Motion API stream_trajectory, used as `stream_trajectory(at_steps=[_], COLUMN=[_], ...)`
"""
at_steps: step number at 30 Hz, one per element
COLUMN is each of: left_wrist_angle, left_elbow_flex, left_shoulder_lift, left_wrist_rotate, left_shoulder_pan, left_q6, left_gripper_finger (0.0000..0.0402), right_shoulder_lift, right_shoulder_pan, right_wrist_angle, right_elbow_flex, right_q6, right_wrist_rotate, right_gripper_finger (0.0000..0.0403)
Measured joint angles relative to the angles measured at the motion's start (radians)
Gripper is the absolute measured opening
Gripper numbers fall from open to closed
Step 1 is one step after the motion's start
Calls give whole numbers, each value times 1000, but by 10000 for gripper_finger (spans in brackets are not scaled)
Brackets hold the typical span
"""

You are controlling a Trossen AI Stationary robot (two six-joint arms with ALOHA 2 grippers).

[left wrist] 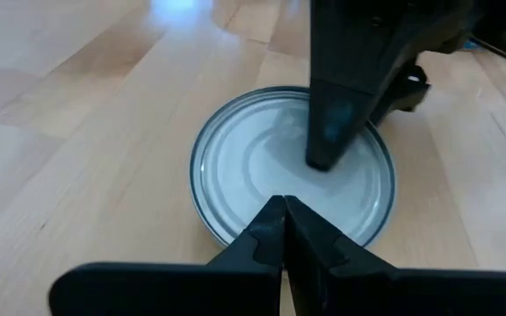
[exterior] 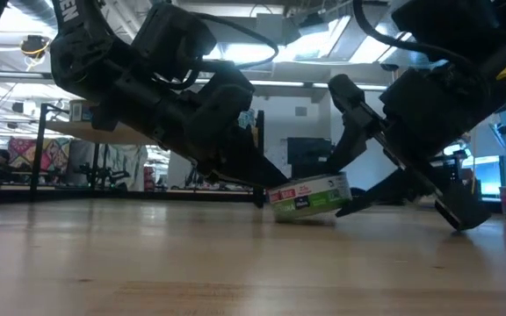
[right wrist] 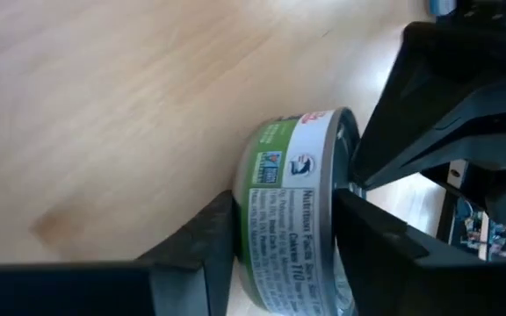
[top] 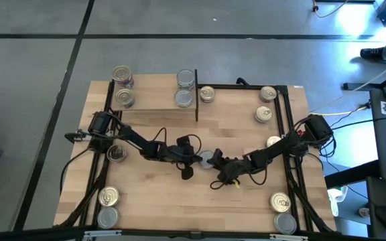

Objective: Stack canned seafood by type on shelf
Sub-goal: Stack the green tuna can on top of the green tuna can on the shelf

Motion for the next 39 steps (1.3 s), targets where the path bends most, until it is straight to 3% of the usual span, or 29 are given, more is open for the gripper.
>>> stream_trajectory(at_steps=[8,13,16,22,30,39], left_wrist_angle=[-48,-249,-417,-683,-645,-657], left_elbow_flex=[1,2,0,-8,-116,-131], left_shoulder_lift=[-47,-160,-246,-379,-461,-461], left_wrist_rotate=[11,-16,-73,-294,-367,-368], left_shoulder_pan=[0,-18,-43,-113,-173,-185], left_q6=[-2,7,11,-25,-85,-106], left_gripper_finger=[4,4,4,4,4,4], right_shoulder_lift=[3,-11,-42,-123,-203,-204], right_shoulder_pan=[0,-3,-5,-6,-7,-97], right_wrist_angle=[26,46,24,20,5,-235], right_elbow_flex=[1,4,-2,-3,85,330], right_q6=[91,131,167,231,208,167], right_wrist_rotate=[-3,12,42,69,189,260], right_gripper_finger=[162,158,158,144,144,144])
